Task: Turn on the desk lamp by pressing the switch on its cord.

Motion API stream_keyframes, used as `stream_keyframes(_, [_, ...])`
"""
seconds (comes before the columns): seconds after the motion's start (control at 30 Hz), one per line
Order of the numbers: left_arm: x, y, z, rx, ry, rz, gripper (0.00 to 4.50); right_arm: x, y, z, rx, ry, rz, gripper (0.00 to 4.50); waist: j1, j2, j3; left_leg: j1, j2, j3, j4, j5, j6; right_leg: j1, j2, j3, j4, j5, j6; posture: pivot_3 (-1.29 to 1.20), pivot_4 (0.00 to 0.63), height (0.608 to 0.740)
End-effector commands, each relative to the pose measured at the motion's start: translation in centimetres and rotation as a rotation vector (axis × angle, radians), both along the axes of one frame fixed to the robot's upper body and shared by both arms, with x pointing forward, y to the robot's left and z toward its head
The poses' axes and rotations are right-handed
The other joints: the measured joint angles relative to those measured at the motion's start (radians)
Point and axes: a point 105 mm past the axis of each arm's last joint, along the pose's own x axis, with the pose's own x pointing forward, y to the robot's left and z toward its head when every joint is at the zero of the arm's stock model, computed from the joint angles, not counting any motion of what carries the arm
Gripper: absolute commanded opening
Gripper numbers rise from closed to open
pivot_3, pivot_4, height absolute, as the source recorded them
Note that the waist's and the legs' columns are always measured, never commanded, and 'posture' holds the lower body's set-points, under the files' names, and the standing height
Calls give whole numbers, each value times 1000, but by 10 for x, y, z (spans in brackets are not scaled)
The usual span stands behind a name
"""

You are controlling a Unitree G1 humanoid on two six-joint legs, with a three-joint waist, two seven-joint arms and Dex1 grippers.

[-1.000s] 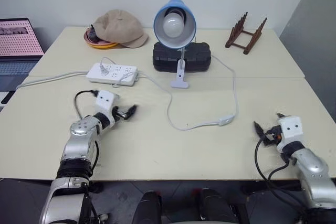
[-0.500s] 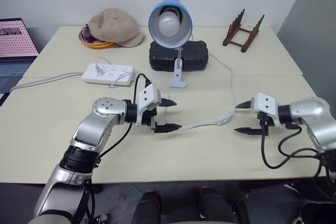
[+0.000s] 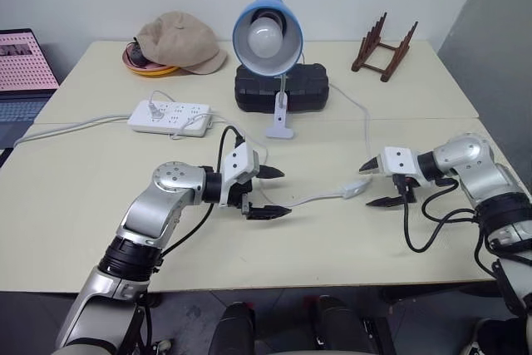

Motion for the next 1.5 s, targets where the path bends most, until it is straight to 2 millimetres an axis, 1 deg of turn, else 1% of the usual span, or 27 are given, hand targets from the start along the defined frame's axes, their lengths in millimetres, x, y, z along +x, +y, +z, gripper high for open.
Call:
stream_keyframes(0.03, [-2, -3, 10, -29, -32, -13, 4471, 4, 6, 13, 10, -22, 41, 4500, 0, 0, 0, 0, 0, 0, 0, 0, 0, 0, 0, 0, 0, 0, 0, 0, 150, 740])
stream_keyframes(0.07, [-2, -3, 10, -29, -34, -11, 4471, 4, 6, 13, 10, -18, 44, 4500, 0, 0, 0, 0, 0, 0, 0, 0, 0, 0, 0, 0, 0, 0, 0, 0, 150, 740])
stream_keyframes(0.13, [0, -2, 11, -35, -37, 5, 4500, 6, 1, 11, 4, -18, 26, 4119, 0, 0, 0, 0, 0, 0, 0, 0, 0, 0, 0, 0, 0, 0, 0, 0, 150, 740])
stream_keyframes(0.17, [0, -1, 11, -35, -38, 9, 4500, 7, 0, 10, 7, -13, 18, 4036, 0, 0, 0, 0, 0, 0, 0, 0, 0, 0, 0, 0, 1, 0, 0, 0, 150, 740])
stream_keyframes(0.33, [0, 0, 10, -29, -38, 9, 4500, 9, 3, 11, 24, -17, 19, 2789, 0, 0, 0, 0, 0, 0, 0, 0, 0, 0, 0, 0, 1, 0, 0, 0, 150, 740])
stream_keyframes(0.43, [3, -2, 14, -36, -51, 13, 4500, 10, 6, 12, 47, -15, 11, 1992, -1, 0, 0, 1, 0, 0, 0, 0, 0, 0, 0, 0, 1, 0, 0, 0, 150, 740])
stream_keyframes(0.47, [5, -2, 16, -41, -53, 16, 4500, 10, 6, 13, 55, -17, 7, 1802, -2, 0, 0, 1, 0, 0, 0, 0, 0, 0, 0, 0, 2, 0, 0, 0, 150, 740])
stream_keyframes(0.5, [6, -2, 17, -45, -52, 19, 4500, 10, 7, 13, 65, -18, 1, 1398, -1, 0, 0, 1, 0, 0, 0, 0, 0, 0, 0, 0, 2, 0, 0, 0, 150, 740])
stream_keyframes(0.53, [6, -3, 17, -48, -51, 20, 4500, 10, 7, 13, 75, -14, -4, 1280, -1, 0, 0, 1, 0, 0, 0, 0, 0, 0, 0, 0, 2, 0, 0, 0, 150, 740])
stream_keyframes(0.57, [7, -3, 18, -49, -51, 20, 4500, 10, 7, 13, 82, -12, -9, 1011, -1, 0, 0, 1, 0, 0, 0, 0, 0, 0, 0, 0, 2, 0, 0, 0, 150, 740])
stream_keyframes(0.63, [6, -3, 17, -48, -50, 17, 4500, 8, 7, 12, 94, -5, -14, 691, -1, 0, 0, 1, 0, 0, 0, 0, 0, 0, 0, 0, 2, 0, 0, 0, 150, 740])
stream_keyframes(0.67, [5, -3, 17, -46, -50, 14, 4500, 6, 7, 12, 111, 8, -22, 441, -1, 0, 0, 1, 0, 0, 0, 0, 0, 0, 0, 0, 2, 0, 0, 0, 150, 740])
stream_keyframes(0.77, [4, -3, 16, -44, -41, 12, 4500, 3, 8, 14, 171, 42, -54, 396, -1, 0, 0, 1, 0, 0, 0, 0, 0, 0, 0, 0, 2, 0, 0, 0, 150, 740])
stream_keyframes(0.9, [0, 0, 16, -75, 68, 34, 4500, -2, 20, 33, 421, 176, -194, 396, -1, 0, 0, 1, 0, 0, 0, 0, 0, 0, 0, 0, 3, 0, 0, 0, 150, 740])
stream_keyframes(1.0, [-10, 2, 24, -180, 279, 55, 4500, -9, 34, 56, 683, 354, -349, 396, -3, 0, 0, 1, 0, -1, 1, 0, 0, 0, 0, 0, 5, 0, 0, 0, 150, 740])
stream_keyframes(1.03, [-16, 1, 26, -207, 346, 45, 4500, -12, 38, 64, 768, 420, -393, 396, -4, 0, 0, 1, 0, -2, 1, 0, 0, 0, 0, 0, 5, 0, 0, 0, 150, 740])
stream_keyframes(1.1, [-25, -2, 29, -276, 465, 35, 4500, -26, 44, 71, 858, 550, -428, 396, -4, 0, 0, 1, 0, -3, 1, 0, 0, 0, 0, -1, 6, 0, 0, 0, 150, 740])
stream_keyframes(1.17, [-28, -6, 32, -355, 573, 32, 4500, -44, 48, 69, 863, 647, -413, 396, 1, 0, 0, 1, 0, -3, 1, 0, 0, 0, 0, -2, 6, 0, 0, 0, 150, 740])
stream_keyframes(1.27, [-29, -11, 36, -429, 680, 22, 4500, -60, 50, 68, 859, 748, -405, 396, 9, 0, 0, 0, 0, -3, 2, 0, 0, 2, 0, -3, 4, 0, 0, 0, 150, 740])
stream_keyframes(1.37, [-24, -22, 36, -474, 731, 19, 4500, -72, 55, 68, 855, 817, -381, 396, 10, 0, 0, 1, -1, -3, 4, 0, 0, 2, 0, -2, 4, 0, 0, 0, 150, 740])
stream_keyframes(1.5, [-22, -40, 38, -493, 759, -20, 4500, -83, 62, 67, 836, 854, -350, 396, 12, 0, 0, 1, -1, -3, 4, 0, 0, 2, 1, -2, 4, 0, 1, 0, 150, 740])
